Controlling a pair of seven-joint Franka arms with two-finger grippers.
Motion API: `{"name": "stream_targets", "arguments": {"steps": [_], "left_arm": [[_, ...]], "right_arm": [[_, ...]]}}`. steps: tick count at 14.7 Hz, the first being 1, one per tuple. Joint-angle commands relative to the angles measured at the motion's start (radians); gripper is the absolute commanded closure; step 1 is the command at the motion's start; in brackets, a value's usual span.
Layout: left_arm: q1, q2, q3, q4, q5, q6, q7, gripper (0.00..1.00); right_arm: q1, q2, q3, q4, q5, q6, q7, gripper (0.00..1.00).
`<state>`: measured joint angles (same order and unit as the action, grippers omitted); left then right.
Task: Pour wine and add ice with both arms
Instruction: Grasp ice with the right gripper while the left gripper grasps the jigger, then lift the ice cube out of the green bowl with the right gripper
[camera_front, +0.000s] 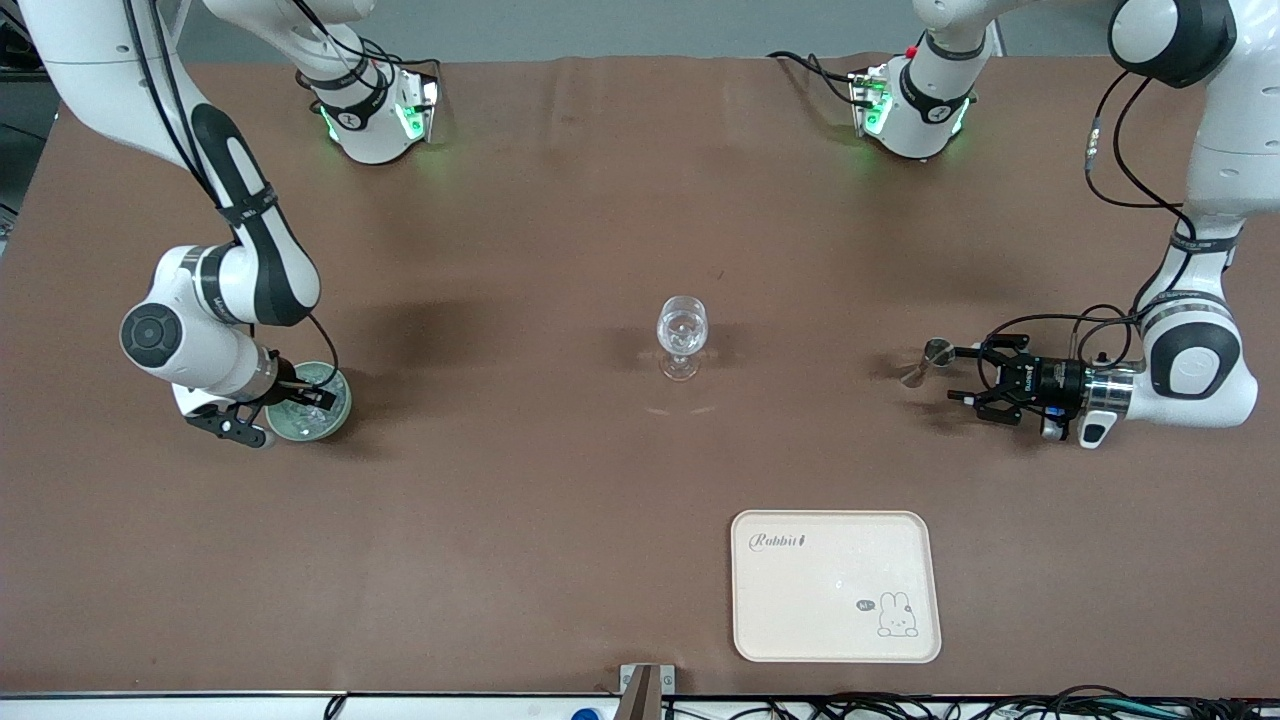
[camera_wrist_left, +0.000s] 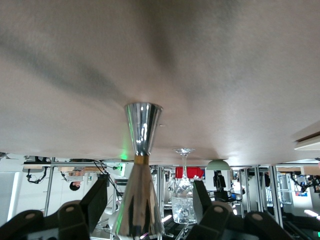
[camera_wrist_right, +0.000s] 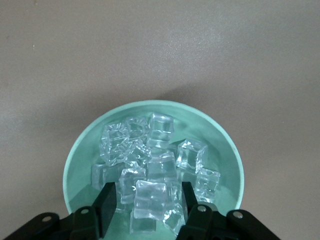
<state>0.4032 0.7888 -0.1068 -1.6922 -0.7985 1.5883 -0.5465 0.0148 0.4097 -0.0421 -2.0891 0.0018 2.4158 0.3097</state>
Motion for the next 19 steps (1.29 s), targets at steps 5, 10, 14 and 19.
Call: {"name": "stream_targets", "arguments": {"steps": [5, 10, 14, 19], "left_arm": [[0.002, 0.012, -0.005, -0.046, -0.054, 0.022, 0.069, 0.24], [0.002, 0.012, -0.005, -0.066, -0.064, 0.024, 0.091, 0.26], [-0.006, 0.013, -0.005, -0.083, -0.076, 0.035, 0.099, 0.28], [-0.014, 0.015, -0.005, -0.089, -0.087, 0.045, 0.099, 0.33]], "right_arm": [[0.007, -0.041, -0.001, -0.020, 0.012, -0.014, 0.016, 0.70], [0.002, -0.074, -0.001, -0.016, 0.012, -0.014, 0.014, 0.92], [-0.003, -0.130, -0.004, 0.009, 0.011, -0.024, 0.002, 0.97], [-0.019, -0.146, -0.005, 0.228, -0.006, -0.257, -0.052, 1.00]]}}
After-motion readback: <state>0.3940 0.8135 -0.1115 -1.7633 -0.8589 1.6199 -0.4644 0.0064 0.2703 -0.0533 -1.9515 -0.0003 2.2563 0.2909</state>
